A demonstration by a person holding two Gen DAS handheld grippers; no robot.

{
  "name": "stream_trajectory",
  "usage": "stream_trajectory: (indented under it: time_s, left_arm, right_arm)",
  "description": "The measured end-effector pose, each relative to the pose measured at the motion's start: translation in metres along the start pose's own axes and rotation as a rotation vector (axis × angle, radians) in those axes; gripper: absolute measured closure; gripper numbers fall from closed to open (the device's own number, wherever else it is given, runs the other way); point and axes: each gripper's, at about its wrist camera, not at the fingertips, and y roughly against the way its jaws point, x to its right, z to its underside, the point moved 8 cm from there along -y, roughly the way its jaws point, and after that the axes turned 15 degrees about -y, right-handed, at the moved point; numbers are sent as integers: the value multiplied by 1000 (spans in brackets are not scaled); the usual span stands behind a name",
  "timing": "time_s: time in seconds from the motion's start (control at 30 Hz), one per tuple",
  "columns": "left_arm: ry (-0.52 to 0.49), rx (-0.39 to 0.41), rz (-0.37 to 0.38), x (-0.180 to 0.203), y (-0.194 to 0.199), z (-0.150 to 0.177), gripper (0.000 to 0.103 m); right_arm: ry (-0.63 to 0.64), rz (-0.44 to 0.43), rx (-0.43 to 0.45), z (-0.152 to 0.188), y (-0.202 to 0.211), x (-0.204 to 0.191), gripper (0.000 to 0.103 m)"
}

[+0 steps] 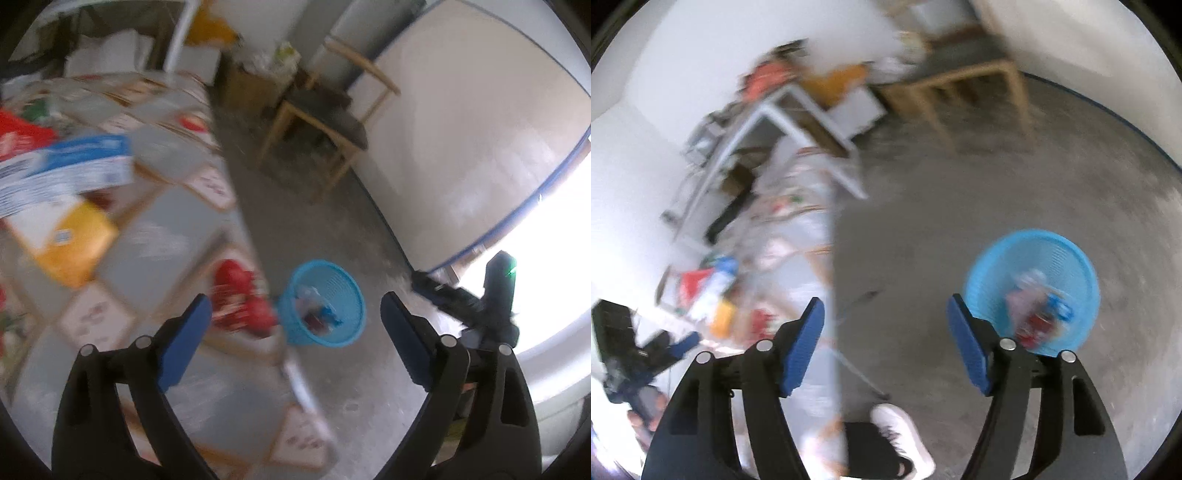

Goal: Collect trash
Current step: 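Move both tools back to the table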

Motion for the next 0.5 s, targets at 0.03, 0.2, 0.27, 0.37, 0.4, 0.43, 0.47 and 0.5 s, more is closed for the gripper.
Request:
stream_trajectory:
  time_s: [0.03, 0.2, 0.27, 0.37, 0.4, 0.43, 0.47, 0.5]
  left_arm:
    - [5, 13, -13, -8, 10, 6, 14]
    - [69, 97, -116, -65, 57, 35, 13]
    - [102, 119, -142, -82, 67, 44, 11]
    - [155, 153, -168, -109, 86, 59, 10]
    - [166, 160, -173, -117, 90, 62, 10]
    - [182, 169, -183, -128, 97, 66, 9]
    - [191, 175, -188, -134, 100, 69, 9]
    - [201, 183, -193, -140, 102, 73, 9]
  right_arm:
    - [30, -19, -11, 4, -2, -18, 33]
    - [287, -72, -74, 32, -30, -124, 26]
    - [434, -82, -115, 48, -48, -171, 23]
    - [644, -97, -176, 73, -81, -233, 18]
    - [701, -92, -184, 80, -91, -250, 18]
    - [775, -79, -194, 86, -107, -271, 17]
    - [826, -72, -206, 91, -118, -285, 17]
    - [881, -63, -215, 96, -131, -302, 17]
